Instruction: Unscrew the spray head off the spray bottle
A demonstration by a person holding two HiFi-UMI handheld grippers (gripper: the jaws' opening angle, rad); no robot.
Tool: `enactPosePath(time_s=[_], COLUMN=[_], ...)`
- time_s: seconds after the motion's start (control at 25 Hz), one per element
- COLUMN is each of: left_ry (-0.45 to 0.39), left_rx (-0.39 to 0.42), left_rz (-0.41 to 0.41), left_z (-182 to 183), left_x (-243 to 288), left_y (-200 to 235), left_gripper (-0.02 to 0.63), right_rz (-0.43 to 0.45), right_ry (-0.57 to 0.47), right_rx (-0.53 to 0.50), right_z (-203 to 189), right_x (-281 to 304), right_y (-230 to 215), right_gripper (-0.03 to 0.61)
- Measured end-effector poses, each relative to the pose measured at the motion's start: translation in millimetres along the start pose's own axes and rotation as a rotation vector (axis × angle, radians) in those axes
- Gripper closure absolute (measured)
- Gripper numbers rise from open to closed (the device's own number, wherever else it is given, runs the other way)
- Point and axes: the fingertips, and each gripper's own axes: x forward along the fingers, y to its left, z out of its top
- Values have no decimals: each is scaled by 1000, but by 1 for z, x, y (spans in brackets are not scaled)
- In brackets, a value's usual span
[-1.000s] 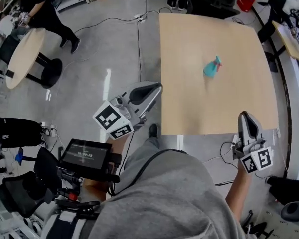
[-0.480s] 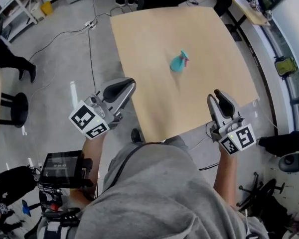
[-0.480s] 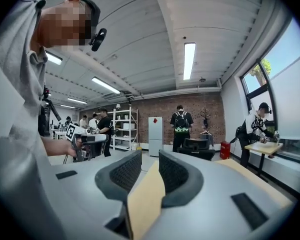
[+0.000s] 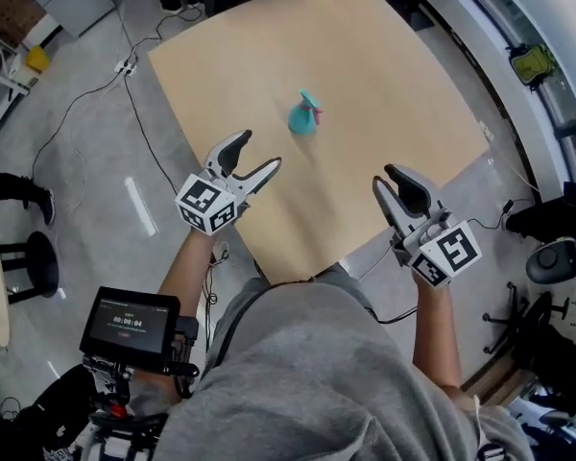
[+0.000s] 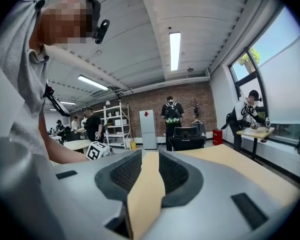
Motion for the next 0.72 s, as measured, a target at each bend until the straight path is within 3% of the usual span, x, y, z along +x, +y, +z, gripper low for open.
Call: enactPosePath(time_s=[0.12,0.28,0.4,0.52,0.72], left_ry=[76,195,253,262,275], left_rx=[94,205,215,200,216], left_rz=[5,36,59,71,33], left_z=[-22,-65,-115,-143,-161], left_x=[26,83,109,134,170], left_y=[14,41,58,55,27], left_gripper=[267,262,248,95,75], right_rz=[6,1,-3,5,20], right_ry=[7,55,100,154,187], right_rx=[1,29,57,72,135], right_z=[11,13,-15,-49,-78], right_x=[1,4,11,16,15], right_y=[4,-31,-48,-58,-65], right_gripper=[489,489,489,488,488])
